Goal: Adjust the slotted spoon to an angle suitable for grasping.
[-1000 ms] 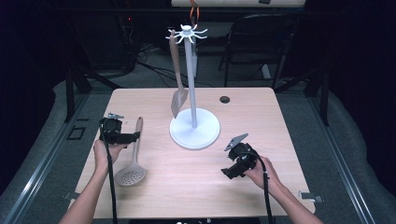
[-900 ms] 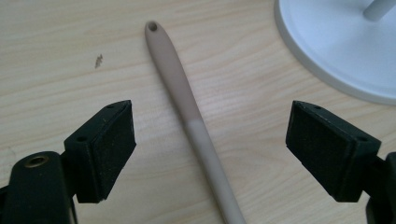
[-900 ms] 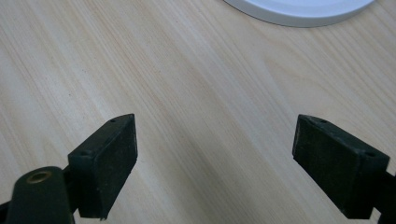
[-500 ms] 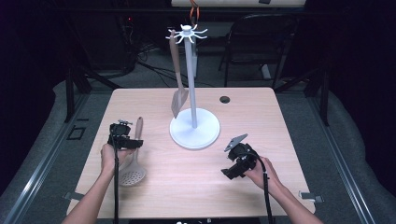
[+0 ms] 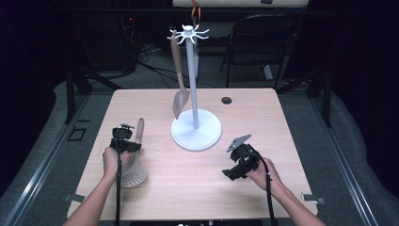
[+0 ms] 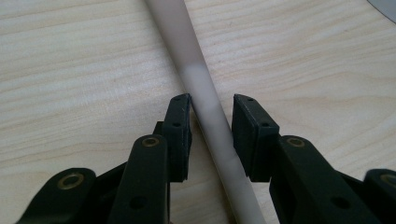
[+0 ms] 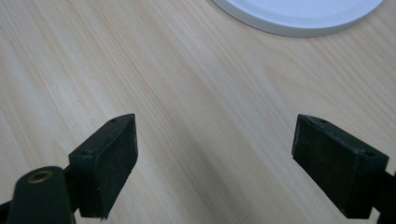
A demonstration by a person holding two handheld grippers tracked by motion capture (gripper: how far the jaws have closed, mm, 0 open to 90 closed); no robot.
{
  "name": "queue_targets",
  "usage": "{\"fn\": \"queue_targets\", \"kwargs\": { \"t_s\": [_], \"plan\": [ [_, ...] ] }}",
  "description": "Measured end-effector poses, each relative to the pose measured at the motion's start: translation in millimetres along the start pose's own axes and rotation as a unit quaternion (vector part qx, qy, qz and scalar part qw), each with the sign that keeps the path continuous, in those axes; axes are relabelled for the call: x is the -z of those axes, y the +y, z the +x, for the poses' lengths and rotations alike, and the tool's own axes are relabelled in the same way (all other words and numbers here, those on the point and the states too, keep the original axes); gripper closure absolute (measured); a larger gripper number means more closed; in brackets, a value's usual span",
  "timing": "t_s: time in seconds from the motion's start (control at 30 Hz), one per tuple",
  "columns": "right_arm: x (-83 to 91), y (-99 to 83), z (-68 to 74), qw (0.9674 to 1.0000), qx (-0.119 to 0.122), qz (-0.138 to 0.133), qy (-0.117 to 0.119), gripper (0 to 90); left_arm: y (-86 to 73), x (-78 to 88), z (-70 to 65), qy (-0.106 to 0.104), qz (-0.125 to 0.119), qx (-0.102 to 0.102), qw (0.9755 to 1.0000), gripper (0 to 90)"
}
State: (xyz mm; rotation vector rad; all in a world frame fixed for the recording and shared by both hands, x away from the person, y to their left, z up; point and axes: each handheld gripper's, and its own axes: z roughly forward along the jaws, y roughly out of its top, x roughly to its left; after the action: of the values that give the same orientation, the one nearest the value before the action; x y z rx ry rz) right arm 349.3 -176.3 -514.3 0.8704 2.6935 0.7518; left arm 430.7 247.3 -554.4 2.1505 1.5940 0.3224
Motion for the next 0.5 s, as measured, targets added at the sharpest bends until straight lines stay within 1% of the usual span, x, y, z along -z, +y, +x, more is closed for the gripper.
{"fn": "queue_targets", "kwargs": {
  "t_s": [0.13, 0.2, 0.23, 0.33, 0.4, 0.43, 0.47, 0.5],
  "plan": [
    [0.9, 0.6, -0.4, 1.0, 0.006, 0.003, -0.001, 13.7, 0.5, -1.6, -0.5, 0.003, 0.009, -0.006, 0.9999, 66.2],
    [-1.1, 0.4, 0.4, 1.0, 0.0, -0.002, 0.001, 13.7, 0.3, -2.0, -0.3, 0.003, 0.01, -0.005, 0.9999, 66.0],
    [-0.7, 1.2, 0.5, 1.0, 0.006, 0.006, -0.001, 13.7, 0.1, -2.2, -0.4, 0.003, 0.01, -0.003, 0.9999, 66.1],
    [-1.4, 2.2, 1.5, 1.0, 0.003, 0.0, 0.002, 13.8, 0.0, -2.4, 1.1, -0.004, 0.01, -0.004, 0.9999, 66.1],
    [-2.2, 2.6, 0.5, 1.0, 0.007, 0.006, 0.002, 13.8, -0.7, -2.3, 2.9, -0.009, 0.008, 0.003, 0.9999, 66.6],
    [-3.0, 2.3, -0.1, 1.0, 0.002, 0.006, 0.005, 13.8, -0.7, -2.1, 3.7, -0.012, 0.009, 0.004, 0.9999, 66.8],
    [-3.4, 2.3, -1.7, 0.9999, 0.004, 0.008, 0.006, 13.8, -0.5, -2.2, 4.1, -0.014, 0.009, 0.006, 0.9998, 66.9],
    [-4.4, 1.6, -2.8, 1.0, 0.0, 0.004, 0.006, 13.8, 0.1, -1.7, 5.1, -0.016, 0.013, 0.006, 0.9998, 67.0]
  ]
}}
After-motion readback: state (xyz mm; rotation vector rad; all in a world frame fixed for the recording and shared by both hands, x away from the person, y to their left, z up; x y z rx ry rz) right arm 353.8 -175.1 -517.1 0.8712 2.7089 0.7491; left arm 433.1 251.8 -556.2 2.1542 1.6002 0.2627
